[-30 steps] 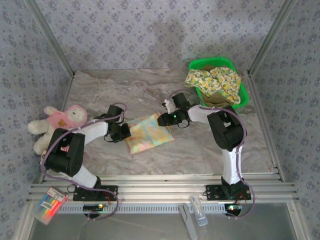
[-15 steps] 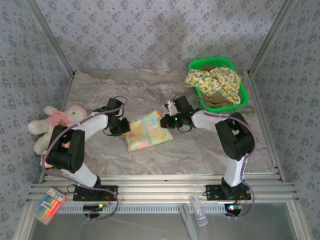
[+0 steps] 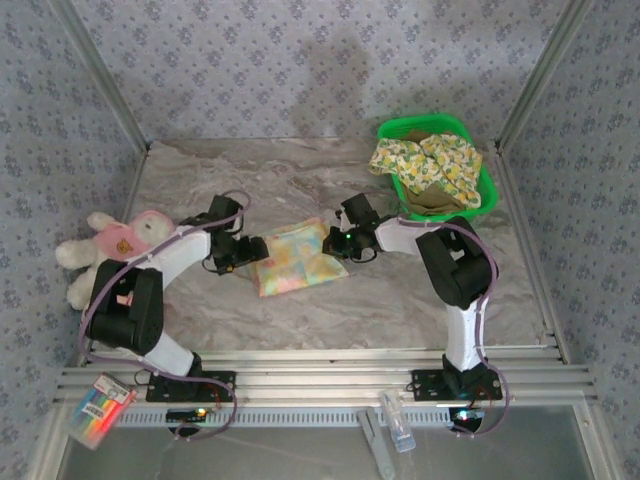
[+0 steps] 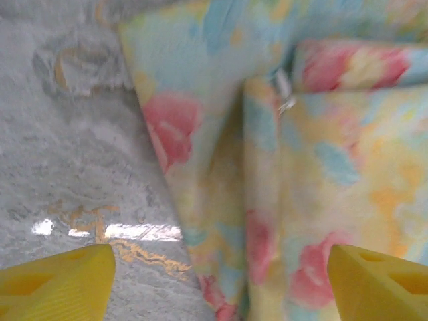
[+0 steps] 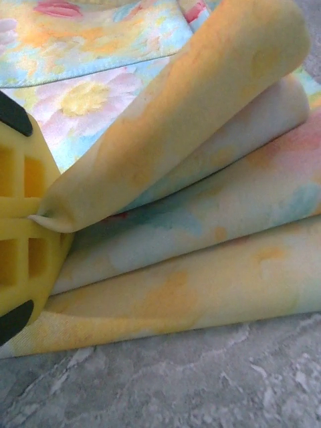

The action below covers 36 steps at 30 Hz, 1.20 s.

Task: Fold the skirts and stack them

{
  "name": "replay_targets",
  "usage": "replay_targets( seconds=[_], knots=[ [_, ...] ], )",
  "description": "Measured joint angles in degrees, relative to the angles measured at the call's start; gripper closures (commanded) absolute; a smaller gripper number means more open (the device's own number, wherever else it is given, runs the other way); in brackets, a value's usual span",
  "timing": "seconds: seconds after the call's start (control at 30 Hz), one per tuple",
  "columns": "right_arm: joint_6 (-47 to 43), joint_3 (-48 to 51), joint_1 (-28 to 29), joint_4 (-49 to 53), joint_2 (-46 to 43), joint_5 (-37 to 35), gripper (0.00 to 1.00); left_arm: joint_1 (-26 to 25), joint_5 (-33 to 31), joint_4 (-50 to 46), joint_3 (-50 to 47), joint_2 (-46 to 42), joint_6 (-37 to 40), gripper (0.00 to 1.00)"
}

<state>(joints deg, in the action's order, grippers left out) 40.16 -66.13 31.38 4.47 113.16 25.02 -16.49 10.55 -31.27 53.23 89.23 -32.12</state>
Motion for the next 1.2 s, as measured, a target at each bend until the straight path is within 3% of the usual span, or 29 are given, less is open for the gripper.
replay_targets(
  seconds=[0.2,0.53,0.6,0.73,0.8,0.83,0.87,0.9,1.07,1.2],
  knots=[
    [1.8,0.0,0.0,-0.1,0.0,-0.3,1.0,0.0,3.1,3.1,-2.1,3.7,-1.1,0.38],
    [4.0,2.1,0.1,-3.7,-0.6,-0.4,0.98,0.5,3.6,2.4,0.2,6.8,-2.0,0.97],
    [4.0,2.6,0.0,-4.0,-1.1,-0.4,0.94,0.2,3.6,3.2,1.2,7.4,-1.6,1.0],
    [2.9,2.7,-0.8,-3.5,-2.1,-0.8,0.73,-0.3,1.6,3.6,3.4,8.1,-0.9,1.0],
    [2.3,2.7,-1.4,-3.0,-3.2,-1.0,0.56,-0.6,-0.9,2.7,5.1,8.1,-0.2,1.0],
    [2.0,2.7,-1.7,-2.7,-3.9,-1.3,0.4,-0.6,-1.8,2.4,5.9,8.1,0.0,1.0],
    [1.7,2.7,-2.4,-2.4,-5.1,-1.4,0.14,-0.8,-3.6,1.8,6.9,8.1,0.2,1.0],
    [1.1,2.7,-3.1,-1.7,-6.4,-1.8,0.0,-0.9,-5.6,0.9,8.1,8.3,0.7,1.0],
    [-1.2,2.4,-7.6,2.9,-15.6,-4.7,0.0,-0.6,-18.3,-5.2,18.7,14.3,5.2,1.0],
    [-2.4,2.4,-10.8,7.5,-23.5,-7.8,0.0,2.4,-26.5,-8.8,28.3,20.7,10.8,1.0]
  ],
)
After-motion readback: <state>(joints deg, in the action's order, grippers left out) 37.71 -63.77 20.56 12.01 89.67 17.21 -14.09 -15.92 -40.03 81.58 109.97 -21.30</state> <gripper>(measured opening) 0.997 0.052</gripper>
